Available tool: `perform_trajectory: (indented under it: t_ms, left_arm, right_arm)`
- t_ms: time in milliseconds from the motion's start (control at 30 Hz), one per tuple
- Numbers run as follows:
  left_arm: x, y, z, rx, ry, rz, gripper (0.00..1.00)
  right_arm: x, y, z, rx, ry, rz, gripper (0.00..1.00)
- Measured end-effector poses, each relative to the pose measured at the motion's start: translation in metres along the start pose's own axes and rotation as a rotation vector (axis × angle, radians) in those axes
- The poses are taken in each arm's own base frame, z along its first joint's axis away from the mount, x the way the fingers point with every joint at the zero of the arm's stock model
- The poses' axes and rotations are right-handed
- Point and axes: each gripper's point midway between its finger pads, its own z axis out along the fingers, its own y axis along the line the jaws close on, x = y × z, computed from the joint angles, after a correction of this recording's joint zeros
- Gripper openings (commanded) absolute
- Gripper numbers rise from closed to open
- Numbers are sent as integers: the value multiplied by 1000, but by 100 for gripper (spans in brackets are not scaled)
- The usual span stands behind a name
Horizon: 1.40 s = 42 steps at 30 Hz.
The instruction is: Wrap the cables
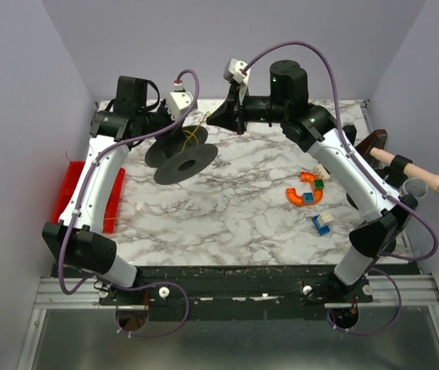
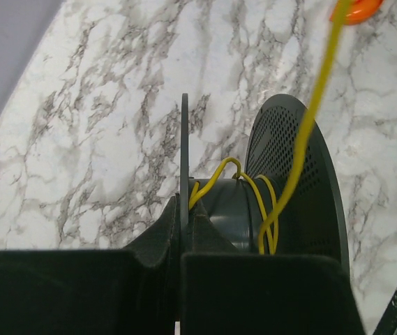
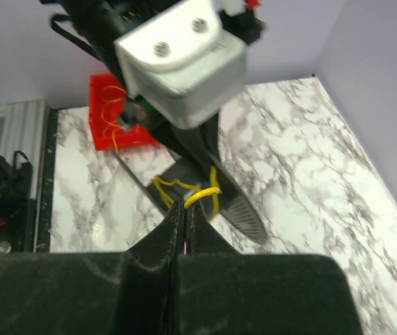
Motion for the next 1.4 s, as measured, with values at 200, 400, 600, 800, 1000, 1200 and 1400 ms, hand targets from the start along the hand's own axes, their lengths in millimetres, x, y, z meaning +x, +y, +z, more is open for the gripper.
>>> perform_trajectory:
  t_ms: [200,400,600,800,1000,1200,1400]
  left_arm:
    - [-14,-22,-14,96,-27,23,0]
    - [-58,-32,-38,129,-141,33,0]
    - [-98,-43,-58,163,-253,-31,0]
    - [-151,-46,-80,187,-405,-156,0]
    - [-196,-43,-102,196,-535,-254,0]
    - [-214,-26,-107,157,-607,-424,0]
    - [-213,7,-106,-6,-624,-559,0]
  right_arm:
    - [20,-33,-19,119,87,-44,1]
    - [59,-63,-47,223,172,-18,1]
    - [92,-64,-62,245,222,16,1]
    - [98,-44,-61,200,147,29,1]
    - [60,-23,-60,165,-122,42,1]
    - [33,-27,-47,185,-380,205,1]
    - [24,-30,-29,284,-524,410,1]
